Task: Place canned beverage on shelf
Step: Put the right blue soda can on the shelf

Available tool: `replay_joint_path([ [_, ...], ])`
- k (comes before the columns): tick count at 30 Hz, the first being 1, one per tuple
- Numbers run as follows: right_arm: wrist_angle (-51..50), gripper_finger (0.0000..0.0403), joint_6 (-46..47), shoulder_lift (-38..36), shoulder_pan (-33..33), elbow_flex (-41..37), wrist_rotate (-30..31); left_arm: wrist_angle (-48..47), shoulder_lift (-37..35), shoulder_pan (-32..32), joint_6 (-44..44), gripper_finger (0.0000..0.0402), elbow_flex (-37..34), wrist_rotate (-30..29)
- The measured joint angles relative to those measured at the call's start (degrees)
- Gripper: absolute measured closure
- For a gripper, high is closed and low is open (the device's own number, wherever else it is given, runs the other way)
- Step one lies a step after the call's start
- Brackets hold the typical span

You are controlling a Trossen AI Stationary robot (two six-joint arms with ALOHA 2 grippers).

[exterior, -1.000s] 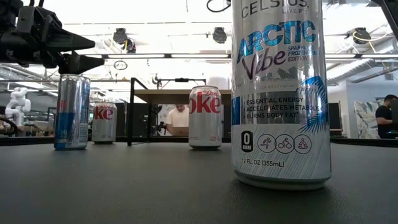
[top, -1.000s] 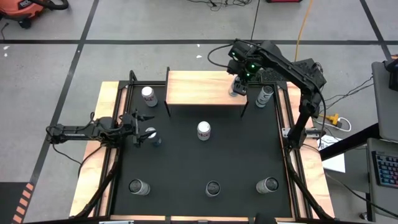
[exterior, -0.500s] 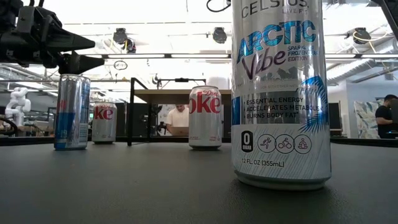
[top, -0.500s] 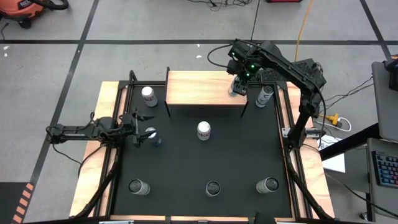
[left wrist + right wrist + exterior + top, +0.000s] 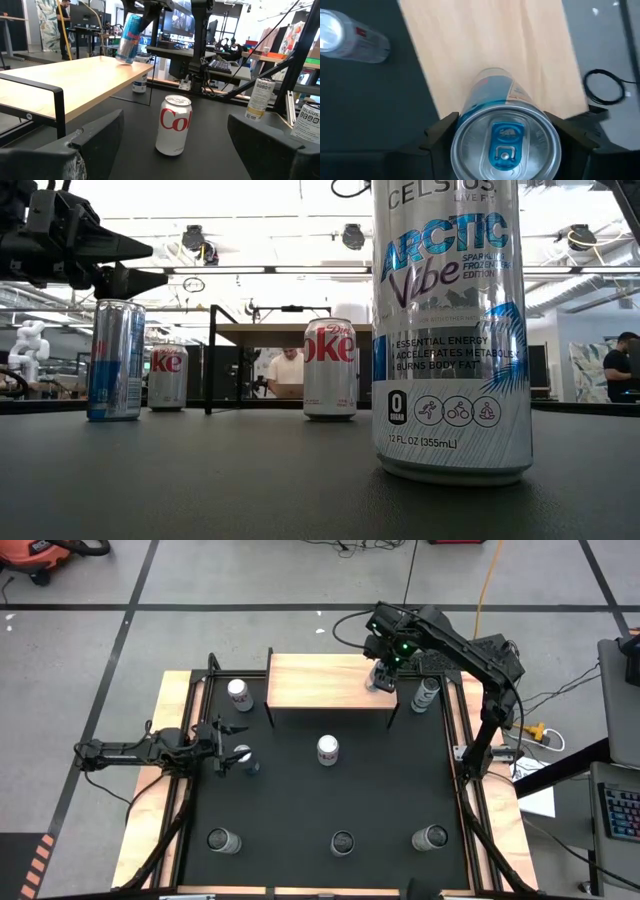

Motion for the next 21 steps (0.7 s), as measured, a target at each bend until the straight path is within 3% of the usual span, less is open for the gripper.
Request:
replay_joint_path([
  [9, 0.09, 0.0094, -1.25, 0.00, 0.00, 0.00, 0.52, -0.04, 0.00, 0.00, 0.02, 0.0041, 0.00, 0.00],
  [12, 0.07, 0.0089, -1.36, 0.00, 0.00, 0.00, 0.88, -0.04, 0.00, 0.00, 0.02, 0.0041, 0.01, 0.00],
  [21, -0.13, 0.0088, -1.73, 0.00, -0.02, 0.00, 9.46, -0.09, 0.00, 0.01, 0.02, 0.0041, 0.01, 0.00],
])
